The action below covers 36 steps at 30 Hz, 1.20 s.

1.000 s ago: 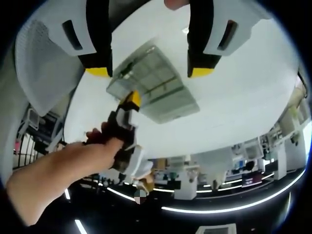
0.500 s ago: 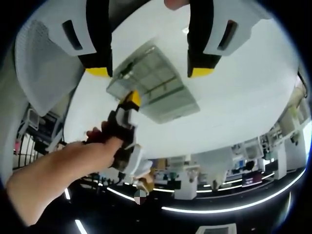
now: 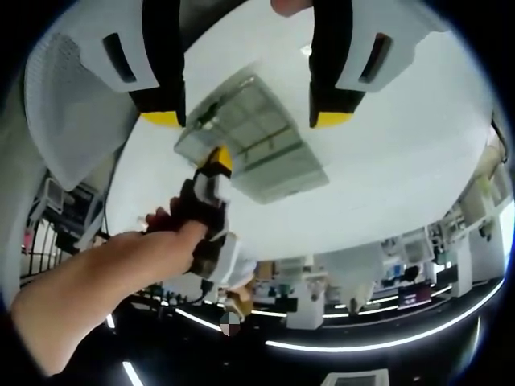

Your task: Insert the divider into the dual guide fixture by aligning both edges with the guide slots and pushing it downward to the bottom, including one-sided entry, uneven engagement, binding, and posture correction.

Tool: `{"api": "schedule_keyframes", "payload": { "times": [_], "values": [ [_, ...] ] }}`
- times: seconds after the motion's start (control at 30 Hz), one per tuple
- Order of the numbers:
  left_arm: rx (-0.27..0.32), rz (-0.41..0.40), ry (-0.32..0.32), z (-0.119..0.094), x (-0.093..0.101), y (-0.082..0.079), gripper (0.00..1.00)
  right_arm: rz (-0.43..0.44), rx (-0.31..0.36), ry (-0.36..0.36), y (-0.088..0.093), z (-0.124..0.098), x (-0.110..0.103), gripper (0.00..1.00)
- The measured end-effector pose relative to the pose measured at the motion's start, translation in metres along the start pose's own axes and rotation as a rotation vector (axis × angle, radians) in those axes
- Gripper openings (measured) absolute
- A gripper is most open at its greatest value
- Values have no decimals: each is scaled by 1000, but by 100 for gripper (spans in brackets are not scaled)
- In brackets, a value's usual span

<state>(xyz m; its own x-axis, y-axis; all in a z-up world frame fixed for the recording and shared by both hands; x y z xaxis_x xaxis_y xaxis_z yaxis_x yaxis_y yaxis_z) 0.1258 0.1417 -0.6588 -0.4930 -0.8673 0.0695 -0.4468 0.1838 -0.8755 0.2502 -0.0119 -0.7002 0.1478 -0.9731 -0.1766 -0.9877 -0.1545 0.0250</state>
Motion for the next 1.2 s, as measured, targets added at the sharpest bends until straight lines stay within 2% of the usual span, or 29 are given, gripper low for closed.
{"api": "schedule_keyframes", "payload": {
  "times": [0.43, 1.2],
  "values": [
    [2, 0, -1, 1, 0, 0, 60, -18, -21, 36, -5, 9, -1, 0],
    [-4, -2, -3, 1, 1, 1, 60, -56, -31, 83, -1, 22, -4, 0]
  ]
}}
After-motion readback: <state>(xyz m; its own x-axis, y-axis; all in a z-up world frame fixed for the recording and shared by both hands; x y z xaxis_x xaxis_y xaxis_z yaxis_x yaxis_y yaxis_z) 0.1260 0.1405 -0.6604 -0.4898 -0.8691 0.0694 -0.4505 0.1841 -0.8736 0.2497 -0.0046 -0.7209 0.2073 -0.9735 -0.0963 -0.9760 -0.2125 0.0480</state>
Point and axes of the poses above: the point that each gripper's makers call its tool centre point, and the gripper's own axes: z roughly forward along the fingers, x roughly to its right, y roughly out of its underside, the point moved 9 cm from there along -z, roughly backward along the fingers, and after that the axes turned 2 degrees about -x, right-handed, at the moved point
